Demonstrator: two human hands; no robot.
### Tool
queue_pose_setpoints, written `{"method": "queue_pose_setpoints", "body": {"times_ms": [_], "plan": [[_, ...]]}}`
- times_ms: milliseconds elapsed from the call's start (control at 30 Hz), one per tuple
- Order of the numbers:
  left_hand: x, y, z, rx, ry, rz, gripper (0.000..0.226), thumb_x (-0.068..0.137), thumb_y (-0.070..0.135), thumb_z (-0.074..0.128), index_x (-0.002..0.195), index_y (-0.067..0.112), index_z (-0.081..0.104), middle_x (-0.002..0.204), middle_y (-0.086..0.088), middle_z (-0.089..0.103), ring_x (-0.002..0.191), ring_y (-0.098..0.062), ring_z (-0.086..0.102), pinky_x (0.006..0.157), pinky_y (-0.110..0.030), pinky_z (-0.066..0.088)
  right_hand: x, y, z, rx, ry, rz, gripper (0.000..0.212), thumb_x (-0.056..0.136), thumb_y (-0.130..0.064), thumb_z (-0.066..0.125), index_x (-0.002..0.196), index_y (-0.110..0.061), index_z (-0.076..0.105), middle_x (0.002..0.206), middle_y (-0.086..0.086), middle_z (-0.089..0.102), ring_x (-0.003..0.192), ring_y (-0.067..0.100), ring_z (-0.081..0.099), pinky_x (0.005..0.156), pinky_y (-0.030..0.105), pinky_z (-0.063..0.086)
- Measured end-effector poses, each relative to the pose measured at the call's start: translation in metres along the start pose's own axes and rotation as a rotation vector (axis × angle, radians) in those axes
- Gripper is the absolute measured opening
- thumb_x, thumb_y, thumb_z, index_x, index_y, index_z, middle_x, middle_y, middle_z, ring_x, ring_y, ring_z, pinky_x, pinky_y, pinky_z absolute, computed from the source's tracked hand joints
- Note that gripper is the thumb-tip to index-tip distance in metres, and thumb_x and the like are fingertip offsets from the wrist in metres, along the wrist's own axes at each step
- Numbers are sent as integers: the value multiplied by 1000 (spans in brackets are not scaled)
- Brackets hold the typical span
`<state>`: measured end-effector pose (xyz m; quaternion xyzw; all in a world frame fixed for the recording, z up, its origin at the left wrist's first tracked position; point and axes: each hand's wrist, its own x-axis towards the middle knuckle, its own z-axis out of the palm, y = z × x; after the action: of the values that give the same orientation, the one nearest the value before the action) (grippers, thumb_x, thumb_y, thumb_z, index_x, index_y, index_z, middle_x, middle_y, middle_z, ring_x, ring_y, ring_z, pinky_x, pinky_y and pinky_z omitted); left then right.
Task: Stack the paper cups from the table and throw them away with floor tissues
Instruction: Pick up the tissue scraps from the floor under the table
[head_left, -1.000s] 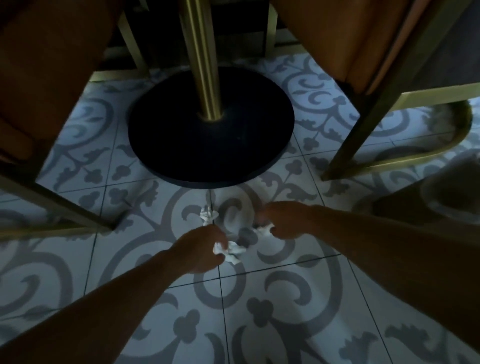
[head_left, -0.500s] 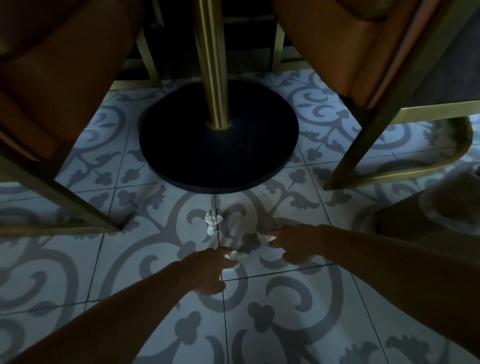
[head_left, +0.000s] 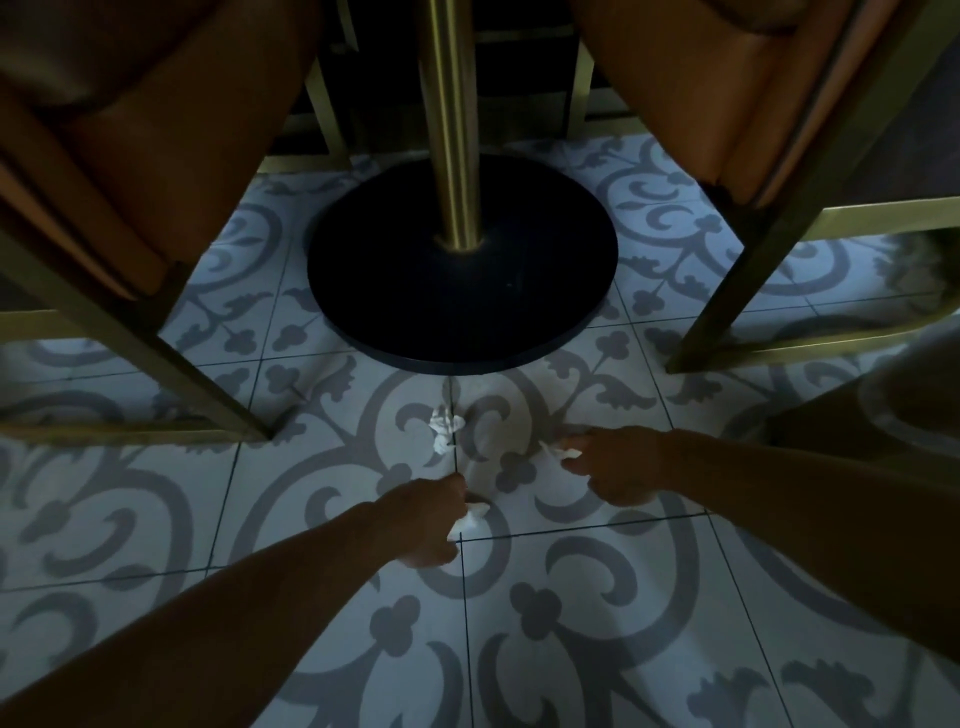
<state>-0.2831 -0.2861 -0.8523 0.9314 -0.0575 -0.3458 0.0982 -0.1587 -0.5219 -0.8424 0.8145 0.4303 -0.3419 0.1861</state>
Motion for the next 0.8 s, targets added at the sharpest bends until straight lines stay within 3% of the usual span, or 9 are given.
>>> {"method": "queue_pose_setpoints", "body": {"times_ms": [100,233,400,500,667,800], "plan": [[-2,-8,-9,-112,119,-15,41,79,31,70,114,16,54,115,-3,60,102,-24,61,86,-35,53,-2,5,-5,33,53,5,49,96,-16,38,144,-14,32,159,5,11,139,29,26,109,47,36],[-8,-16,-15,-229,295,-75,37,72,27,83,102,13,68,105,-1,63,92,-18,62,77,-24,48,0,5,-11,145,164,20,42,94,-15,45,135,-16,48,148,13,33,131,36,36,106,52,36],[-13,-27,-27,-302,431,-213,28,68,25,86,90,19,71,94,5,62,79,-9,59,71,-22,52,4,0,-22,183,299,-4,37,95,-13,42,130,-13,53,142,15,40,125,35,42,102,50,40],[-16,-34,-37,-420,503,-301,24,70,14,82,89,20,69,92,4,66,74,-8,60,61,-19,50,10,-4,-27,69,383,-55,39,96,-19,39,134,-13,48,143,9,40,122,27,46,98,44,46],[-20,-48,-42,-721,556,-360,38,73,8,79,102,22,58,84,5,65,66,-8,61,46,-16,43,25,-16,-38,157,473,-127,45,98,-20,38,143,-14,36,154,5,28,137,22,31,110,37,34],[-19,-58,-39,-882,581,-398,30,75,8,76,103,19,70,87,0,69,77,-15,64,54,-19,45,47,-29,-45,178,530,-177,48,96,-18,43,143,-13,36,154,5,27,137,24,31,110,36,34]]}}
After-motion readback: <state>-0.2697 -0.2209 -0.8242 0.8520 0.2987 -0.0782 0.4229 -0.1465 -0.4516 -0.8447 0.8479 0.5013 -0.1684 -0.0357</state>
